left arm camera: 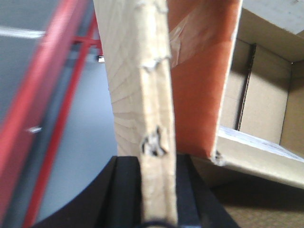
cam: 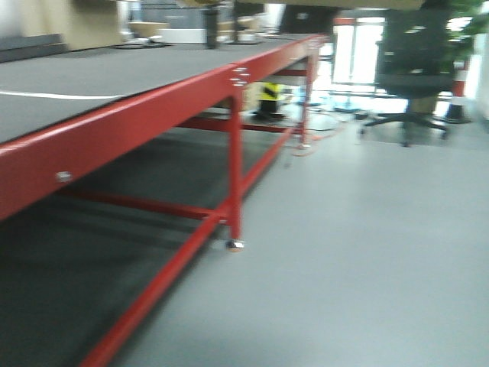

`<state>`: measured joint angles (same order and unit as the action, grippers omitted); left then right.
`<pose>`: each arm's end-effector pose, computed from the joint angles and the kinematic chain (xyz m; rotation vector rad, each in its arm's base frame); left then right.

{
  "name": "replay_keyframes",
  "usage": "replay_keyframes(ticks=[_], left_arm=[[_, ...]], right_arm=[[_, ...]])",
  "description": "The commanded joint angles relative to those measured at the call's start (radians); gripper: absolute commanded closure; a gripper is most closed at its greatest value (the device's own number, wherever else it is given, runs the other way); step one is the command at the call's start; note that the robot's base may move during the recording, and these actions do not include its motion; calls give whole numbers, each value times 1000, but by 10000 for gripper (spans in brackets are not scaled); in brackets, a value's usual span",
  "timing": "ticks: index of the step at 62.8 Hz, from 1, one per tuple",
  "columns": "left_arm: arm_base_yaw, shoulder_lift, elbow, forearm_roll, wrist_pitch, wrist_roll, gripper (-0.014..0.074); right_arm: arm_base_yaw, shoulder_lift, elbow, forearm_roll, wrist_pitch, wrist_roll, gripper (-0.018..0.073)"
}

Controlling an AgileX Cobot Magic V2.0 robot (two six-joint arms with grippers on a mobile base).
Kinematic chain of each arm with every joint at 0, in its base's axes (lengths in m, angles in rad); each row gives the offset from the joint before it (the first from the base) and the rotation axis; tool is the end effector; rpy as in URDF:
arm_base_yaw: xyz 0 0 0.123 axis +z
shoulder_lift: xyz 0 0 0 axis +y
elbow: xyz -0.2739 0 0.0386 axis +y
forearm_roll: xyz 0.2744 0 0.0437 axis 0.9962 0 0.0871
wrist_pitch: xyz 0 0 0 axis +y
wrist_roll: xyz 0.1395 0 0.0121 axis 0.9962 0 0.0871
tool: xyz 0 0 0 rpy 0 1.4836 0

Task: Stack two boxes on right shelf middle
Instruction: 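Hold the boxes with both grippers while driving to the steel shelf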

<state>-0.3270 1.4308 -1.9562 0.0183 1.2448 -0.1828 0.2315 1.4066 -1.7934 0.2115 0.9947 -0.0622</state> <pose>0.3117 -0.1032 0.4922 0.1563 2.2097 -0.2615 0.3362 0.1046 0.4761 -0.2932 2.0715 0.3579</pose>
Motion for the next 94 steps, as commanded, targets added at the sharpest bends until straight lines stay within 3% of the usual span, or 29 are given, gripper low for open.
replay_keyframes(ticks=[1, 94], left_arm=[[3, -18, -12, -7, -38, -1, 708], [3, -18, -12, -7, -38, -1, 708]], right_arm=[[-10, -5, -9, -46, -62, -9, 713], [-10, -5, -9, -46, -62, -9, 713]])
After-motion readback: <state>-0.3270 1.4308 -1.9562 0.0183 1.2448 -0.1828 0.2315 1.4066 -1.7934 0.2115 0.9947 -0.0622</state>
